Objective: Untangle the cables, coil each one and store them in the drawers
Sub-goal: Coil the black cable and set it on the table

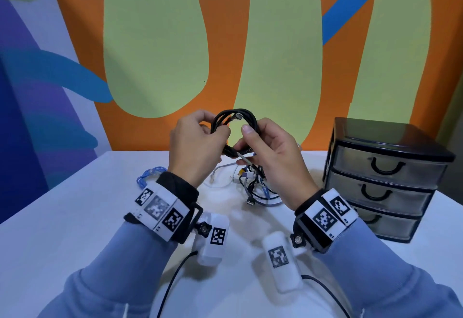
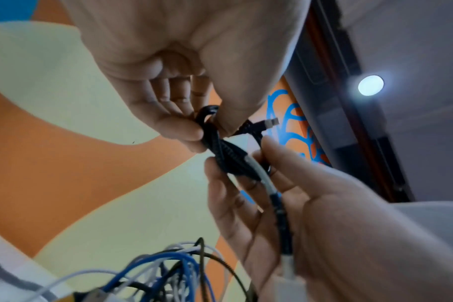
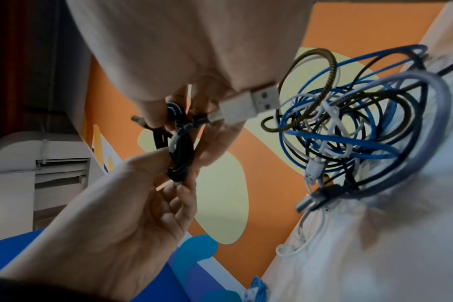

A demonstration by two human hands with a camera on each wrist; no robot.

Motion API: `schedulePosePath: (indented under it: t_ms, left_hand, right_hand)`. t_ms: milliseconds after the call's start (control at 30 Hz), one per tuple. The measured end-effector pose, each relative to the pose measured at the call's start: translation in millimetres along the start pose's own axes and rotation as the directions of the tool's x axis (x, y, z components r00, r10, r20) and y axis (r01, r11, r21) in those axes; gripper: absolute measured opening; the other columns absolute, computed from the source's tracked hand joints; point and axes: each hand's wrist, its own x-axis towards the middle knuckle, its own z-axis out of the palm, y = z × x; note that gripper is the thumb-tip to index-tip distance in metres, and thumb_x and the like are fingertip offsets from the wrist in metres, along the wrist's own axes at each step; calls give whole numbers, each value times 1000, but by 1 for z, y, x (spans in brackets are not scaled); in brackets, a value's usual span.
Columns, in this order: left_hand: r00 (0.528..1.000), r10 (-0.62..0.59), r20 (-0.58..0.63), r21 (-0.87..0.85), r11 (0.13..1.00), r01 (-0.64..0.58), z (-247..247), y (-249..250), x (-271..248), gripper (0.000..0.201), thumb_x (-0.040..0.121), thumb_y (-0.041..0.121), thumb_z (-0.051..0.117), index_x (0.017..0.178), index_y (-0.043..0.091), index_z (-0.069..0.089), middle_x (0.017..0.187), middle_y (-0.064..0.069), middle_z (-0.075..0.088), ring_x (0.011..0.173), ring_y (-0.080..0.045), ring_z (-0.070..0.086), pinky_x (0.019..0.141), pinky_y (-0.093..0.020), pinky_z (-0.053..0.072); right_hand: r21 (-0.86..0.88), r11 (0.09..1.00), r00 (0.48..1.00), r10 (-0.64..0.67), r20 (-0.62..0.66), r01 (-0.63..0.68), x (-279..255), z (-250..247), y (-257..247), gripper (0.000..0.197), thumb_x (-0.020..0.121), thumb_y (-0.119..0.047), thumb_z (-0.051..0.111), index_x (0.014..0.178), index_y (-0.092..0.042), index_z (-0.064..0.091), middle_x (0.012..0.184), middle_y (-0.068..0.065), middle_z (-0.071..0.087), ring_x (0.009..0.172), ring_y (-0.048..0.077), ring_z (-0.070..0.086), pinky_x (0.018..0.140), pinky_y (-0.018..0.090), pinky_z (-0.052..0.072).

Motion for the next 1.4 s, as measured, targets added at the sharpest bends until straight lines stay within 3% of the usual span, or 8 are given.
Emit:
schedulePosePath:
  t_ms: [167, 367, 567, 767, 900, 1067, 1200, 1400]
  left_hand:
    - [998, -55, 23, 83, 995, 53, 2, -3, 1, 21, 88, 22, 63, 82, 5, 74, 66, -16, 73, 55, -29, 75, 62, -53, 64]
    - [959, -251, 129, -10, 967, 254, 3, 1, 1, 17, 93, 8, 58, 85, -1, 69, 71, -14, 73, 56, -23, 74, 51, -27, 55]
    - [949, -260, 180, 65, 965, 253, -2, -1, 3, 23, 94, 6, 52, 87, -12, 66, 77, -22, 76, 64, -35, 78, 59, -39, 63]
    - [906, -333, 262, 2, 939, 345, -5, 2, 2, 21, 93, 2, 56, 84, -9, 71, 78, -22, 77, 69, -32, 79, 60, -33, 62]
    - [891, -357, 281, -36, 924, 382, -5, 2, 2, 18, 93, 2, 57, 90, -10, 70, 71, -17, 73, 64, -28, 76, 57, -28, 59]
    - [895, -343, 285, 36, 937, 348, -5, 2, 0, 17, 96, 5, 52, 87, -4, 63, 69, -16, 68, 55, -25, 72, 53, -27, 57]
    - [921, -304, 243, 37, 952, 304, -6, -2, 1, 12, 99, 8, 53, 95, 1, 61, 75, -16, 71, 58, -26, 74, 55, -31, 59]
    - [874, -248, 418, -199, 913, 355, -15, 6, 2, 20, 94, 20, 77, 105, 13, 62, 91, -9, 74, 82, -22, 74, 81, -37, 60]
  right_hand:
    - [-52, 998, 999, -45, 19, 46, -2, -1, 2, 15, 106, -23, 60, 98, -11, 65, 82, 5, 72, 82, 15, 69, 72, 37, 61]
    - [-72, 992, 994, -105, 30, 107, -3, 0, 3, 16, 106, -22, 59, 97, -10, 64, 84, 5, 71, 81, 17, 69, 65, 32, 59]
    - [-64, 993, 989, -91, 118, 99, -5, 1, 3, 21, 105, -22, 61, 101, -3, 65, 95, 18, 75, 95, 31, 74, 77, 43, 63]
    - [81, 997, 997, -12, 74, 6, -4, 1, 3, 16, 105, -20, 58, 98, -6, 63, 79, 16, 73, 82, 27, 71, 75, 35, 59]
    - [54, 999, 998, 4, 62, -7, -3, 2, 6, 18, 103, -35, 63, 93, -21, 66, 81, 15, 75, 85, 36, 64, 81, 49, 48]
    - [76, 996, 986, -58, 154, 47, -6, -1, 3, 17, 104, -12, 60, 102, 5, 60, 83, 24, 73, 80, 24, 72, 79, 30, 58]
    - [70, 997, 990, 24, 141, -34, -5, 0, 2, 11, 106, -14, 58, 101, -5, 61, 81, 20, 73, 83, 23, 74, 77, 31, 60]
    - [126, 970, 974, 216, -66, -207, 1, -8, 1, 23, 107, -34, 57, 99, -14, 63, 70, 4, 68, 83, 20, 71, 68, 32, 60]
